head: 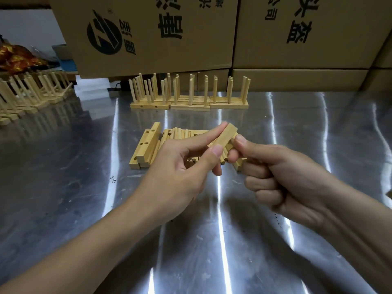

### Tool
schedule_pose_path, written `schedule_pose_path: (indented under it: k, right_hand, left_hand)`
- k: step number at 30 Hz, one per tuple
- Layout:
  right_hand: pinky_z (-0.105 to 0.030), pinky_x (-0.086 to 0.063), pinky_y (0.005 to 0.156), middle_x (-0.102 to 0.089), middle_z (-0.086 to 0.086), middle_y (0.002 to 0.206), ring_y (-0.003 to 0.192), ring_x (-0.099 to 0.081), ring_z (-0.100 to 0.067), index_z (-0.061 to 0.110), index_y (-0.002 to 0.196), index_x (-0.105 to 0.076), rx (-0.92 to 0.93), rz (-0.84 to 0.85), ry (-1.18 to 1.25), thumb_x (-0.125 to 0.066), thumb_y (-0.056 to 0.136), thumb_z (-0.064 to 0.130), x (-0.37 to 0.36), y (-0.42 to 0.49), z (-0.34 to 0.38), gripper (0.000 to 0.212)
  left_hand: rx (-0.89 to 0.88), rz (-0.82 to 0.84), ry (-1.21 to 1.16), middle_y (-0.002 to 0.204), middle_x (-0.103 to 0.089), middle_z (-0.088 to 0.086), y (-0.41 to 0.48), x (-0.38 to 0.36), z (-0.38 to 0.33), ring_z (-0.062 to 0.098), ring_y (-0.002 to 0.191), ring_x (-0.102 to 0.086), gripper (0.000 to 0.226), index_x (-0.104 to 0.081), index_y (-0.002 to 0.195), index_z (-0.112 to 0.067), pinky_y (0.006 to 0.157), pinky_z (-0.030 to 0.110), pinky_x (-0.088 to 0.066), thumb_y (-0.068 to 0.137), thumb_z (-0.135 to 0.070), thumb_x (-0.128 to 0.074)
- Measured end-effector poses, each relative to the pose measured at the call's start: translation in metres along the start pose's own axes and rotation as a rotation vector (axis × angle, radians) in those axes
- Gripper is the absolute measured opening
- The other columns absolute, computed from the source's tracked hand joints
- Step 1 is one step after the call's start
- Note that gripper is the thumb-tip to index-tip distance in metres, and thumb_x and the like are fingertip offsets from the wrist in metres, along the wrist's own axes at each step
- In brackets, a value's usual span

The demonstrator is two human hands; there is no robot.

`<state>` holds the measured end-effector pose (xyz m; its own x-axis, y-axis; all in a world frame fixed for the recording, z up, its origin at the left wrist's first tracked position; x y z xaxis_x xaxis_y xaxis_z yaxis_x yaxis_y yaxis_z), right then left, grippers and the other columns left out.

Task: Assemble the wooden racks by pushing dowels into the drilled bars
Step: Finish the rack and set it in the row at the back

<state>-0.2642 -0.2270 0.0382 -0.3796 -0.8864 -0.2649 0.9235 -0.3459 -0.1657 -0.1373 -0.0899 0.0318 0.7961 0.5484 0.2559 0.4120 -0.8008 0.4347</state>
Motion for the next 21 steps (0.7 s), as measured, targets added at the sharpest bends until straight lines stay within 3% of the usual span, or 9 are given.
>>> schedule_pose_path:
  k: [4, 6, 9, 11, 12, 14, 16, 21]
  right_hand:
    - [-0.015, -0.015, 0.033, -0.018, 0.007, 0.061, 0.044, -0.015, -0.005, 0.017, 0.084, -0.073, -0.001, 0.03, -0.062, -0.063, 0.099, 0.044, 0.009, 0.001, 0.002, 0.032]
    - [-0.017, -0.021, 0.038, -0.024, 0.006, 0.062, 0.047, -0.02, -0.009, 0.017, 0.091, -0.08, 0.074, -0.001, -0.249, -0.064, 0.099, 0.051, 0.017, 0.005, 0.005, 0.038]
    - [-0.022, -0.036, 0.046, -0.056, 0.004, 0.069, 0.056, -0.055, -0.011, 0.025, 0.106, -0.083, 0.277, -0.23, -0.516, -0.06, 0.092, 0.068, 0.025, 0.007, 0.014, 0.051]
    - [-0.023, -0.052, 0.058, -0.074, 0.011, 0.094, 0.084, -0.073, -0.011, 0.033, 0.111, -0.082, 0.386, -0.333, -0.435, -0.049, 0.089, 0.072, 0.025, 0.008, 0.015, 0.056]
    - [-0.026, -0.057, 0.072, -0.077, 0.012, 0.108, 0.1, -0.074, -0.009, 0.033, 0.116, -0.081, 0.395, -0.307, -0.359, -0.044, 0.089, 0.074, 0.023, 0.011, 0.012, 0.061]
    - [-0.036, -0.053, 0.098, -0.077, 0.004, 0.124, 0.118, -0.071, -0.013, 0.024, 0.124, -0.078, 0.38, -0.228, -0.236, -0.036, 0.092, 0.076, 0.017, 0.014, 0.006, 0.074]
    - [-0.043, -0.047, 0.107, -0.076, -0.007, 0.126, 0.122, -0.071, -0.021, 0.015, 0.124, -0.078, 0.365, -0.186, -0.123, -0.035, 0.092, 0.078, 0.014, 0.013, 0.004, 0.083]
    - [-0.048, -0.043, 0.111, -0.074, -0.015, 0.129, 0.125, -0.069, -0.03, 0.009, 0.124, -0.077, 0.348, -0.077, 0.028, -0.031, 0.092, 0.084, 0.01, 0.007, 0.004, 0.094]
  left_hand:
    - [-0.015, 0.019, -0.027, 0.085, -0.068, 0.001, 0.0, -0.005, 0.007, 0.01, 0.045, -0.041, 0.044, -0.056, 0.153, -0.03, 0.042, 0.018, -0.038, 0.109, -0.031, -0.054]
    - [-0.006, -0.006, -0.07, 0.086, -0.068, 0.001, 0.001, -0.009, 0.011, 0.012, 0.045, -0.043, 0.042, -0.057, 0.152, -0.034, 0.043, 0.02, -0.039, 0.11, -0.032, -0.053]
    - [0.115, -0.04, -0.166, 0.085, -0.067, 0.002, 0.005, -0.009, 0.017, 0.014, 0.047, -0.042, 0.037, -0.058, 0.146, -0.035, 0.04, 0.021, -0.036, 0.111, -0.029, -0.05]
    - [0.228, -0.041, -0.233, 0.082, -0.065, 0.004, 0.005, -0.009, 0.018, 0.014, 0.046, -0.037, 0.031, -0.06, 0.138, -0.031, 0.04, 0.02, -0.028, 0.109, -0.029, -0.05]
    - [0.271, -0.02, -0.256, 0.08, -0.063, 0.004, 0.004, -0.01, 0.019, 0.014, 0.046, -0.036, 0.026, -0.062, 0.132, -0.029, 0.041, 0.02, -0.025, 0.108, -0.03, -0.051]
    - [0.313, 0.057, -0.281, 0.076, -0.057, 0.002, 0.002, -0.016, 0.018, 0.013, 0.047, -0.033, 0.019, -0.067, 0.114, -0.024, 0.042, 0.02, -0.023, 0.109, -0.033, -0.05]
    - [0.349, 0.111, -0.254, 0.073, -0.049, 0.0, 0.0, -0.02, 0.017, 0.012, 0.05, -0.031, 0.027, -0.066, 0.108, -0.017, 0.044, 0.021, -0.022, 0.111, -0.036, -0.046]
    - [0.391, 0.125, -0.222, 0.073, -0.034, 0.002, -0.001, -0.022, 0.013, 0.013, 0.053, -0.024, 0.034, -0.057, 0.112, -0.013, 0.047, 0.023, -0.017, 0.113, -0.041, -0.038]
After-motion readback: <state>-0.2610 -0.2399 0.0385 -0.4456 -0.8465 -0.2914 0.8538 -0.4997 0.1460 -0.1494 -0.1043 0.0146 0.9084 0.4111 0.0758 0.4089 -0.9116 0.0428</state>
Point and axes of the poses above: each hand's wrist, its own y-axis towards the middle knuckle, its own x-axis out of the back of the hand, z = x × y, the point moved 3 cm from there along y, towards the middle knuckle
